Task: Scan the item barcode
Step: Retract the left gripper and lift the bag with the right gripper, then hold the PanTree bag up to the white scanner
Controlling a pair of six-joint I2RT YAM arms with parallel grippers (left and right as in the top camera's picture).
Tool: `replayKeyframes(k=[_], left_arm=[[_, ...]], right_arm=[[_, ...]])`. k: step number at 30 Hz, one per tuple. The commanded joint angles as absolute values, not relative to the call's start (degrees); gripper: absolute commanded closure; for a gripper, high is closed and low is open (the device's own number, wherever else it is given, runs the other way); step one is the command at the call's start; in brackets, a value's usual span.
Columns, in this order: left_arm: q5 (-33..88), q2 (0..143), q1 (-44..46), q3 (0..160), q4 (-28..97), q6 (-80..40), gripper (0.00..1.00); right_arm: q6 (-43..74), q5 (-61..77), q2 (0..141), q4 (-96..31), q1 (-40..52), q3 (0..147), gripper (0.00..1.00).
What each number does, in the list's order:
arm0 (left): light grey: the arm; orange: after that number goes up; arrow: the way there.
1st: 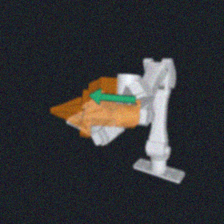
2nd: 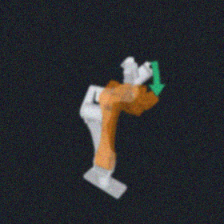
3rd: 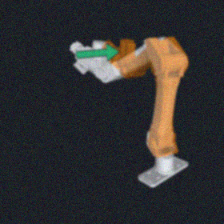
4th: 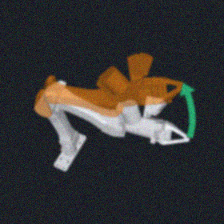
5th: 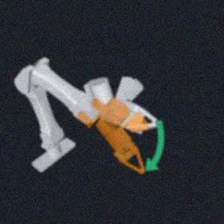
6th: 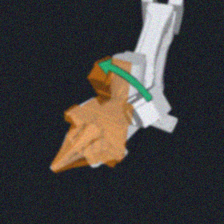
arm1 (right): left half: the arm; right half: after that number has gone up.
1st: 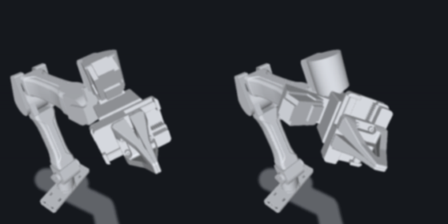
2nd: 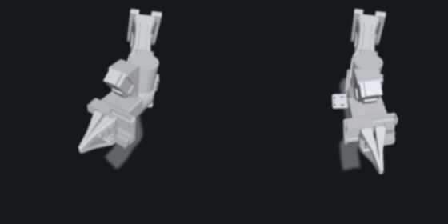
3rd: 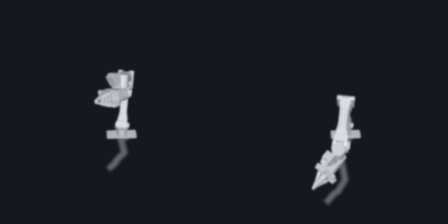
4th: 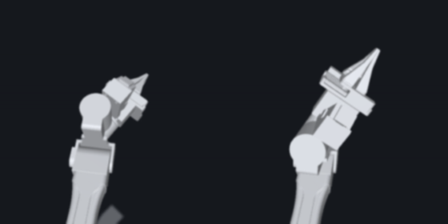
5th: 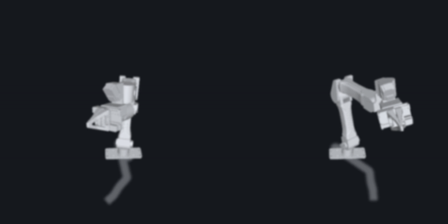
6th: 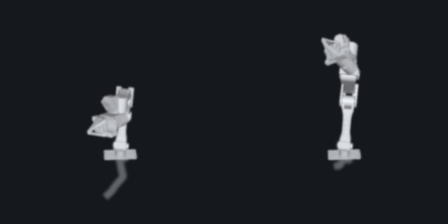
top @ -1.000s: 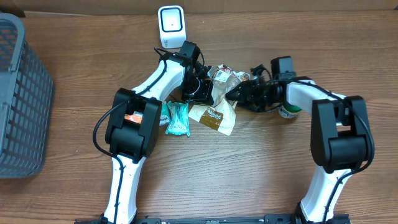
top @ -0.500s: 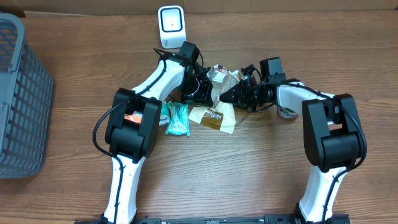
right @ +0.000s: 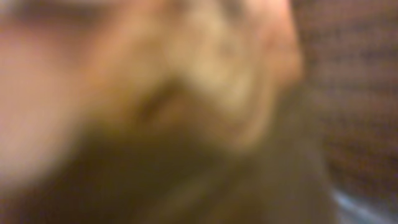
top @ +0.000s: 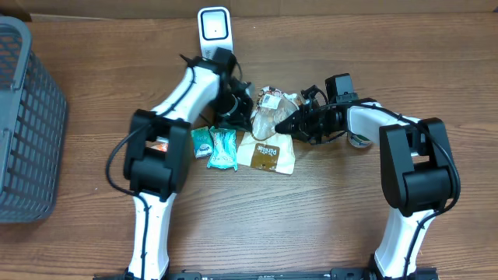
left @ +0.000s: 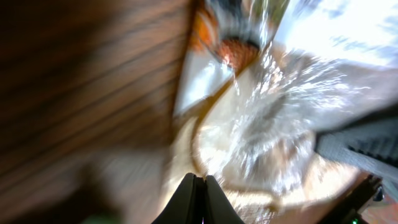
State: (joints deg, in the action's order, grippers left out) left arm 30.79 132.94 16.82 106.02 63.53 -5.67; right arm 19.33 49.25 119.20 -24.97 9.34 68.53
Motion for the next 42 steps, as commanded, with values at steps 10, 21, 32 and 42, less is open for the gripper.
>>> replayKeyframes(k=[10, 21, 32, 42], left_arm=[[20.3, 103.0, 5.7, 115.0, 76.5, 0.1, 0.96], [16.1, 99.6, -14.6, 114.9, 87.5, 4.9, 0.91], [15.8, 99.6, -22.5, 114.9, 86.9, 6.3, 0.01], [12.1, 99.6, -22.5, 114.9, 86.9, 6.3, 0.01]], right_arm=[[-2.7, 52.7, 100.5, -47.1, 8.5, 73.4, 0.96], [-8.8, 60.7, 94.0, -56.4, 11.0, 77.7, 0.96], [2.4, 56.2, 94.0, -58.9, 18.8, 98.9, 0.96], [7.7, 13.1, 94.5, -54.2, 24.8, 109.1, 0.96]])
